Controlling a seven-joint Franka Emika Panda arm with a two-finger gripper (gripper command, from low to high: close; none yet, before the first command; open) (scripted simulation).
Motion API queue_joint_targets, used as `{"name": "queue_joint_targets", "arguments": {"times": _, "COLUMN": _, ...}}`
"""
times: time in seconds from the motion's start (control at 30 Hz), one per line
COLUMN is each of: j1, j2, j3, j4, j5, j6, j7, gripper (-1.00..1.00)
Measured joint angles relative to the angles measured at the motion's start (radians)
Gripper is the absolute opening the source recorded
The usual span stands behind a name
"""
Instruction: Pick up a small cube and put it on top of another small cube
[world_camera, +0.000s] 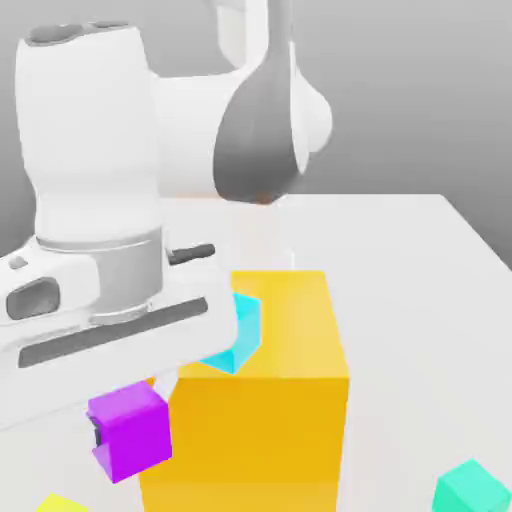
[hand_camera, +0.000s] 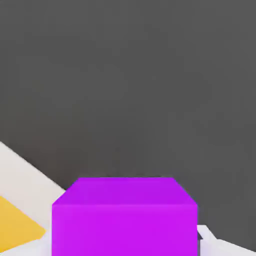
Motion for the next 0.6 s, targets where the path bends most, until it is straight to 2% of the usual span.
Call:
{"name": "queue_joint_targets", "arguments": {"times": 0.17, "j1": -0.062, "j2": 0.061, "j3": -0.04, "j4": 0.057, "j5": -0.032, "j6": -0.027, "j7": -0.146, "gripper": -1.0}}
{"name": "queue_joint_targets", "arguments": {"times": 0.33, "j1": -0.096, "j2": 0.115, "j3": -0.041, "j4": 0.041, "j5": -0.051, "j6": -0.033, "j7": -0.265, "gripper": -1.0}}
{"name": "queue_joint_targets", "arguments": {"times": 0.47, "j1": -0.105, "j2": 0.22, "j3": -0.016, "j4": 0.015, "j5": -0.031, "j6": 0.058, "j7": -0.3, "gripper": -1.0}}
{"name": "queue_joint_targets", "arguments": {"times": 0.5, "j1": -0.11, "j2": 0.25, "j3": -0.01, "j4": 0.015, "j5": -0.026, "j6": 0.084, "j7": -0.304, "gripper": 1.0}}
{"name": "queue_joint_targets", "arguments": {"times": 0.6, "j1": -0.11, "j2": 0.25, "j3": -0.01, "j4": 0.015, "j5": -0.026, "j6": 0.084, "j7": -0.304, "gripper": 1.0}}
